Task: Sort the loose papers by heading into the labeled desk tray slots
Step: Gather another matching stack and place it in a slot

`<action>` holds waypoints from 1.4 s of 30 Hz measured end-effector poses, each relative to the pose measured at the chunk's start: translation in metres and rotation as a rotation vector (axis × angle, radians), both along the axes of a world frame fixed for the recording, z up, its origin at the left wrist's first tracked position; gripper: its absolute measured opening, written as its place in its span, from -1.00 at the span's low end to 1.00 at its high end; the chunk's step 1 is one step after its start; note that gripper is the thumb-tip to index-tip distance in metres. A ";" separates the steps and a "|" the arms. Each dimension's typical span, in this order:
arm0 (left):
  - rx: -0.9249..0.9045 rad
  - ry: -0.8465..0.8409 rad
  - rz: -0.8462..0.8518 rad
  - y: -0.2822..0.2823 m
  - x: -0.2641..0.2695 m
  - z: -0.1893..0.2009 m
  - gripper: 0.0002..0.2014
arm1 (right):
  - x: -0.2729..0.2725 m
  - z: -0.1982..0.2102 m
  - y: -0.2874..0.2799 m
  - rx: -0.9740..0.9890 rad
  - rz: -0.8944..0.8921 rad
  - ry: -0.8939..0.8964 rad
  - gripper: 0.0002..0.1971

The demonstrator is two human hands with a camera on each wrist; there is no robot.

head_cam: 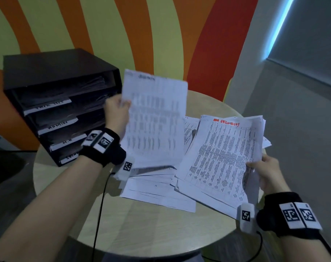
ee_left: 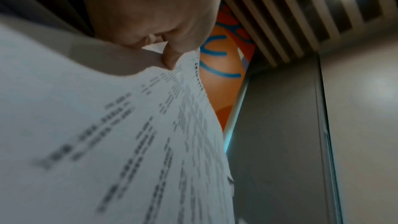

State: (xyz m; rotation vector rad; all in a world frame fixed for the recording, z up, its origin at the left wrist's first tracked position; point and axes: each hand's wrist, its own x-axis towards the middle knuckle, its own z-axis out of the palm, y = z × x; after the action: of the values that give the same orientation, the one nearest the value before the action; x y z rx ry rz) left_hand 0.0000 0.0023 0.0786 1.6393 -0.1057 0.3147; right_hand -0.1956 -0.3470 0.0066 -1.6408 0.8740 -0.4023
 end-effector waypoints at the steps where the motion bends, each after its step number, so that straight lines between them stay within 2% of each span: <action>1: -0.042 -0.053 0.044 0.007 0.001 0.014 -0.81 | 0.000 0.001 0.001 -0.001 -0.003 0.004 -0.76; 3: -0.113 -0.094 0.085 0.019 0.004 0.032 -0.88 | 0.000 0.001 0.002 0.009 -0.008 0.010 -0.80; 7: -0.148 -0.012 -0.031 0.017 0.003 0.040 -0.87 | 0.001 0.006 0.007 -0.009 0.015 -0.021 -0.87; 12: -0.023 0.156 -0.204 -0.031 -0.016 -0.001 -0.87 | -0.001 0.030 0.027 0.034 0.097 -0.147 -0.74; 16: 0.158 0.250 -0.304 -0.060 -0.025 -0.033 -0.66 | -0.003 0.047 0.041 0.101 0.198 -0.234 -0.76; 20: 0.185 0.280 -0.314 -0.076 -0.037 -0.034 -0.50 | -0.003 0.059 0.059 0.057 0.271 -0.268 -0.84; 23: 0.170 0.246 -0.317 -0.080 -0.039 -0.035 -0.56 | 0.000 0.064 0.070 0.108 0.240 -0.357 -0.68; 24: 0.170 0.222 -0.341 -0.079 -0.040 -0.034 -0.60 | 0.001 0.064 0.073 0.104 0.243 -0.387 -0.68; 26: 0.142 0.186 -0.381 -0.075 -0.041 -0.032 -0.65 | 0.000 0.065 0.081 0.027 0.280 -0.402 -0.78; 28: 0.106 0.137 -0.382 -0.070 -0.043 -0.023 -0.69 | 0.001 0.064 0.085 -0.113 0.300 -0.362 -0.73; 31: 0.065 -0.035 -0.366 -0.065 -0.049 0.005 -0.70 | 0.009 0.079 0.097 -0.271 0.298 -0.381 -0.65; 34: 0.005 -0.198 -0.309 -0.056 -0.055 0.034 -0.73 | 0.013 0.103 0.111 -0.345 0.314 -0.532 -0.63; 36: -0.059 -0.290 -0.310 -0.046 -0.056 0.045 -0.66 | 0.015 0.111 0.117 -0.354 0.342 -0.605 -0.65; 39: -0.132 -0.265 -0.360 -0.031 -0.055 0.038 -0.64 | 0.021 0.100 0.123 -0.319 0.355 -0.597 -0.61; 42: -0.176 -0.123 -0.393 -0.021 -0.054 0.021 -0.74 | 0.024 0.090 0.127 -0.238 0.376 -0.452 -0.55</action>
State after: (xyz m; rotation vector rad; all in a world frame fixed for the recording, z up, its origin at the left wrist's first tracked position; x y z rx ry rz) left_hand -0.0537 -0.0188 0.0991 1.3877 -0.4736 0.1188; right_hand -0.1719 -0.2204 0.0967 -1.7868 0.1780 -0.5977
